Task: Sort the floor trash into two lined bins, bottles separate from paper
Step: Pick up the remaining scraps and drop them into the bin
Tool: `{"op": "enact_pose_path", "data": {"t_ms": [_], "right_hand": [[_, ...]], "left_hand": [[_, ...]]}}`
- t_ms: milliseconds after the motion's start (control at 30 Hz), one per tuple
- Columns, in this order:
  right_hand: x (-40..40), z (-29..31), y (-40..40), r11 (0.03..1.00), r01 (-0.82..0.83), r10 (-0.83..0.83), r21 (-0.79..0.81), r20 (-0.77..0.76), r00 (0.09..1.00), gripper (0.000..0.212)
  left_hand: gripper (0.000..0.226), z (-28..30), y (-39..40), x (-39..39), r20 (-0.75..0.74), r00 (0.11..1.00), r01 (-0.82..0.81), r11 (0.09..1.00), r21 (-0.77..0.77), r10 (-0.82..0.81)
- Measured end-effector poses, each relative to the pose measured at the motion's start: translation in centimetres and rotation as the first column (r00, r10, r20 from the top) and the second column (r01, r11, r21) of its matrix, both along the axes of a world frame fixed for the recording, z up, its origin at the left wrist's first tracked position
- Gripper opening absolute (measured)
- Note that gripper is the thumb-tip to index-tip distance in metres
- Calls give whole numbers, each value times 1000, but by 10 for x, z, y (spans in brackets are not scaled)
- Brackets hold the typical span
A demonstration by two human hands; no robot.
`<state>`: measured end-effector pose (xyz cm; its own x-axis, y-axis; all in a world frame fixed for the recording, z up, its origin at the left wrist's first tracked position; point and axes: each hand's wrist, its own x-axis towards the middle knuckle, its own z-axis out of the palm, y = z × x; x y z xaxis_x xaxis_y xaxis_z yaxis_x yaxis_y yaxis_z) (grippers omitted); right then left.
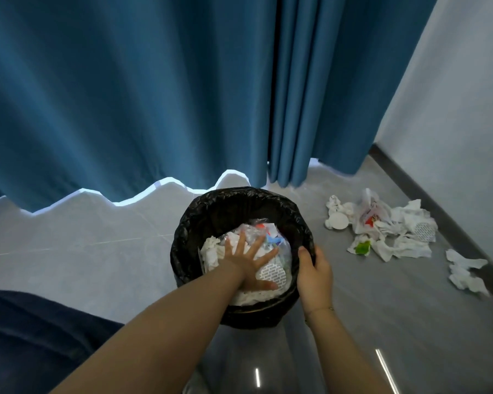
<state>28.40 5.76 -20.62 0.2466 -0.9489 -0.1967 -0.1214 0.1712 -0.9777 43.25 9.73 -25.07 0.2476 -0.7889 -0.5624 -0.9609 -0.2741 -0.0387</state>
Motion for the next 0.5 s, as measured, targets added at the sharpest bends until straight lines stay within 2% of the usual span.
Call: {"op": "enact_pose_path", "data": {"t_ms": [133,267,333,400,500], "right_hand": [[1,5,5,999,3,-5,-47,-47,999,26],[-1,9,6,996,15,-26,-93,-120,992,28],[-2,10,8,995,34,-46,-94,-134,990,27],[-3,12,11,997,42,-50,-67,-128,990,24],[-5,14,14,998,44,-49,-47,-130,990,23]], "left_hand": [[86,0,5,-5,-36,999,-37,999,38,39],[81,20,12,-7,-170,982,-96,994,-47,87],[79,39,20,-5,-177,981,-105,989,-102,86],[79,60,28,-5,-120,992,-70,982,-178,49],[82,89,35,-8,-64,998,-40,930,-366,17]]}}
